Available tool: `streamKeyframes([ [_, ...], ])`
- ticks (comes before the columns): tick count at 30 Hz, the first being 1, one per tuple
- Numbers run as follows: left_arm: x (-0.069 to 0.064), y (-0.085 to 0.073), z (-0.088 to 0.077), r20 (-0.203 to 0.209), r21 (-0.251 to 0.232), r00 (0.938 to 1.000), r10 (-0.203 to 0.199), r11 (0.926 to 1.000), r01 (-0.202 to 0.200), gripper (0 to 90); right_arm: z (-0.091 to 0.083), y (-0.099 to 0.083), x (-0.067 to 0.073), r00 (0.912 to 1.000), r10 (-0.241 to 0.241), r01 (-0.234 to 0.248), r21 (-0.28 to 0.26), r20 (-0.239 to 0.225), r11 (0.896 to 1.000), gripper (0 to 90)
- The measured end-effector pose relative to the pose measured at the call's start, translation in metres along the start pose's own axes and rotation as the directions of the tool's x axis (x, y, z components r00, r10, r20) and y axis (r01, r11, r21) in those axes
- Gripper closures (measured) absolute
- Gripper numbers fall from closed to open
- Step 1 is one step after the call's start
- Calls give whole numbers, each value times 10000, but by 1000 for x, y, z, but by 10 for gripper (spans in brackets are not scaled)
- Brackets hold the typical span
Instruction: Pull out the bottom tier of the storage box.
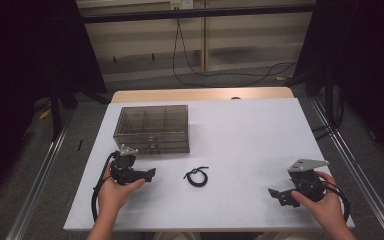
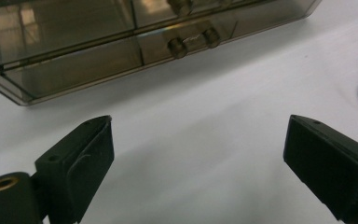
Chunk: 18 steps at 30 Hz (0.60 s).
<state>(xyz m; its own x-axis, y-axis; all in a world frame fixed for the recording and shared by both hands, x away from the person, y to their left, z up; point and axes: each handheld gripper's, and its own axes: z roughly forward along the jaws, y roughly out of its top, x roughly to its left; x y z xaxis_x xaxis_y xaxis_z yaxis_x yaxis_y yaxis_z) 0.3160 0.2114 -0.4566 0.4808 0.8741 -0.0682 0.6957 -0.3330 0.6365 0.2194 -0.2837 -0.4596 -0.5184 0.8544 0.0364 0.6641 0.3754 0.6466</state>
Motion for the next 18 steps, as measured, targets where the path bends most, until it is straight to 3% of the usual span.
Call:
streamKeyframes([
  [13, -4, 22, 14, -386, 771, 9977, -557, 9953, 585, 134, -1, 1, 2, 10000, -48, 48, -5, -16, 10000, 38],
  [18, -3, 28, 19, -481, 1068, 9972, -565, 9924, 613, 147, -1, 1, 2, 10000, -75, 75, -36, -34, 10000, 38],
])
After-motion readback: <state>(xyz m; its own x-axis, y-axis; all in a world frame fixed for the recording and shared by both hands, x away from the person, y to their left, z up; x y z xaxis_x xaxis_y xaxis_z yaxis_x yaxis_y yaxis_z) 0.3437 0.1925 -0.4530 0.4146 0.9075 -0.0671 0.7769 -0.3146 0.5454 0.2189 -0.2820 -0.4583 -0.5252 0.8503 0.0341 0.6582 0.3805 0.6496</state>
